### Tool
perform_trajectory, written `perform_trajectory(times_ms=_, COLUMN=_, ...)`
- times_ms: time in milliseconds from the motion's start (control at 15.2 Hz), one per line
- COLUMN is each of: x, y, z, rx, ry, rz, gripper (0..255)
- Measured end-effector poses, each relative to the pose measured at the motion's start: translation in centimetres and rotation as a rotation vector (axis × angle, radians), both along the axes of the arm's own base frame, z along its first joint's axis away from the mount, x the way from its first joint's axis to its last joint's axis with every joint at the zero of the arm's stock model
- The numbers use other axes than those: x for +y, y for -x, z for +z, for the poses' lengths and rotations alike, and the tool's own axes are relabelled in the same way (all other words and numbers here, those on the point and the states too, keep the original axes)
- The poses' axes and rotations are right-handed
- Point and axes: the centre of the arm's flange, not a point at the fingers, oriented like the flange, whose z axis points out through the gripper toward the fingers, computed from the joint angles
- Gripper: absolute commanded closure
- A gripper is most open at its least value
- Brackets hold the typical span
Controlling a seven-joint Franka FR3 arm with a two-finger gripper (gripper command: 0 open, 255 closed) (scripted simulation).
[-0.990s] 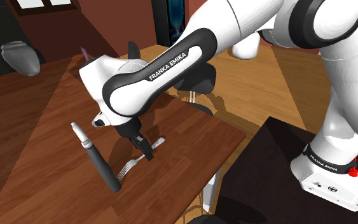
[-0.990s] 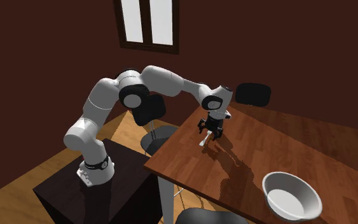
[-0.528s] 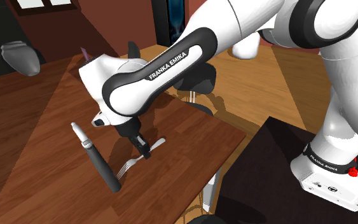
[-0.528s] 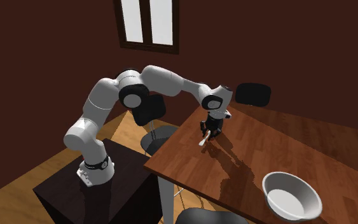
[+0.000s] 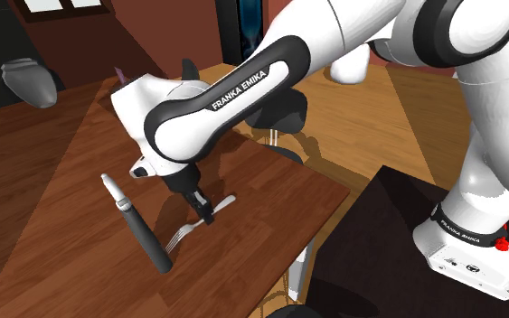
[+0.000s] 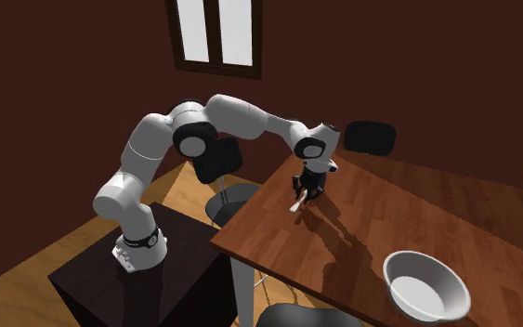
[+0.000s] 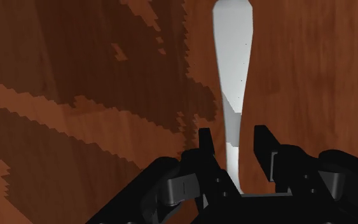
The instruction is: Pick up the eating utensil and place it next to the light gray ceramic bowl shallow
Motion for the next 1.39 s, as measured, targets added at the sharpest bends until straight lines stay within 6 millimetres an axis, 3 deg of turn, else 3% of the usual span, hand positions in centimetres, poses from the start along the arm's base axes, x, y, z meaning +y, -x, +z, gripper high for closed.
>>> perform_trajectory(times_ms=1386, x=0.0, y=-0.1, z=10.9, rx=0.0, ry=0.0, rz=0.0, gripper=255)
